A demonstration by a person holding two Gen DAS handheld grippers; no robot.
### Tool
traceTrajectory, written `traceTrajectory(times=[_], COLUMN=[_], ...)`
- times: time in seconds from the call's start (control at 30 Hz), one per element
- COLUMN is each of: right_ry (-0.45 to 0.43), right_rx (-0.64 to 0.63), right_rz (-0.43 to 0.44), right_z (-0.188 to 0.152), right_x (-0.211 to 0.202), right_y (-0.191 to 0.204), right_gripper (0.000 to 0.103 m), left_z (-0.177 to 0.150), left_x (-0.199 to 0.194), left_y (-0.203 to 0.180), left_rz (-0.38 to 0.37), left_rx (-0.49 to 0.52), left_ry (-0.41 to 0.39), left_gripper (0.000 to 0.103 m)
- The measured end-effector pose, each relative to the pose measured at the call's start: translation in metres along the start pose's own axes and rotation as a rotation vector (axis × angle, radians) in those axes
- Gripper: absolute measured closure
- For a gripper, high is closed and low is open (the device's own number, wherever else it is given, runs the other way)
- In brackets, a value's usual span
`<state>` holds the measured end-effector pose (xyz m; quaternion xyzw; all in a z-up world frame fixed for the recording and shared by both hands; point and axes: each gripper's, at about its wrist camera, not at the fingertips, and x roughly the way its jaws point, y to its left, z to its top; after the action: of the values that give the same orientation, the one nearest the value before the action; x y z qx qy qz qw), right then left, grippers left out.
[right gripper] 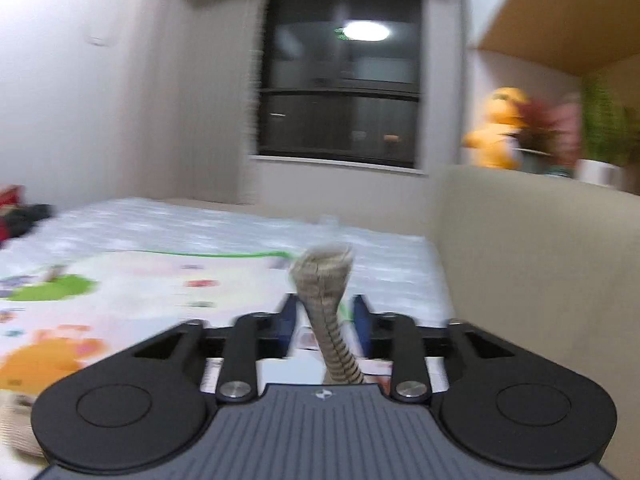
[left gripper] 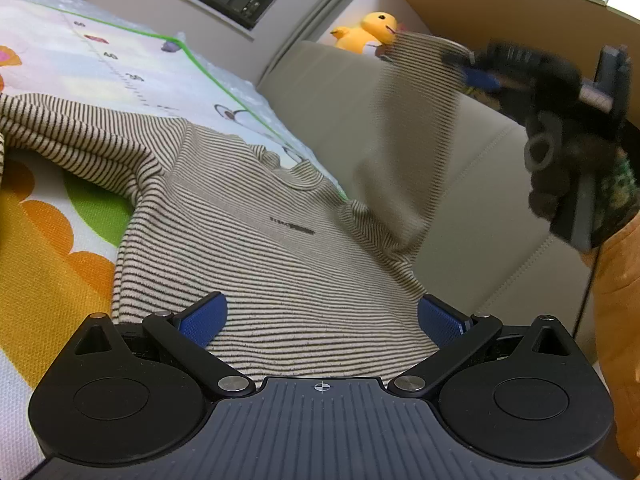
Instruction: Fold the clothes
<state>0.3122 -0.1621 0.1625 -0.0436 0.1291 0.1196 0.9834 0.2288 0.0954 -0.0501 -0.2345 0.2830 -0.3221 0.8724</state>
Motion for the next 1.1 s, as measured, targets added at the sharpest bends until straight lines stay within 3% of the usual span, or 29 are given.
traceTrajectory(times=[0.13, 0.3, 0.43, 0.57, 0.7, 0.77, 0.9, 0.97, 1.1], right_ry=[-0.05, 0.011, 0.132, 0.279, 0.503, 0.447, 0.372, 0.285, 0.272], right_rx=[-0.033, -0.019, 0.032, 0.088, 0.06, -0.103, 0.009, -0.001, 0.044], right_rz=[0.07, 0.004, 0.001, 0.074, 0.229, 0.23, 0.218, 0.095, -0.047], right_z=[0.001, -0.024, -0.068, -0.117, -0.172, -0.182, -0.159, -0.149, -0.152], right_x=[-0.013, -0.016, -0.002, 0.033, 0.038, 0.008, -0.024, -0.027, 0.01], right_y=[0.012, -0.014, -0.025, -0.011, 0.015, 0.028, -0.002, -0.017, -0.038], right_gripper=[0.051, 0.052, 0.066, 0.066, 0.061, 0.059, 0.062, 0.062, 0.06], left_z=[0.0, 0.001, 0.0, 0.0, 0.0, 0.0, 0.002, 0.001, 0.0], left_x=[0.0, 0.002, 0.003, 0.002, 0.002, 0.003, 0.007, 0.008, 0.008], left_y=[0.0, 0.0, 0.0, 0.0, 0.0, 0.0, -0.004, -0.006, -0.007], left_rz=[-0.001, 0.002, 0.003, 0.003, 0.005, 0.008, 0.039, 0.052, 0.053], left_rx=[-0.001, 0.001, 0.001, 0.0, 0.0, 0.0, 0.021, 0.035, 0.034], left_ry=[0.0, 0.001, 0.001, 0.0, 0.004, 0.009, 0.033, 0.037, 0.034], left_gripper=[0.0, 0.0, 0.0, 0.0, 0.0, 0.0, 0.0, 0.0, 0.0])
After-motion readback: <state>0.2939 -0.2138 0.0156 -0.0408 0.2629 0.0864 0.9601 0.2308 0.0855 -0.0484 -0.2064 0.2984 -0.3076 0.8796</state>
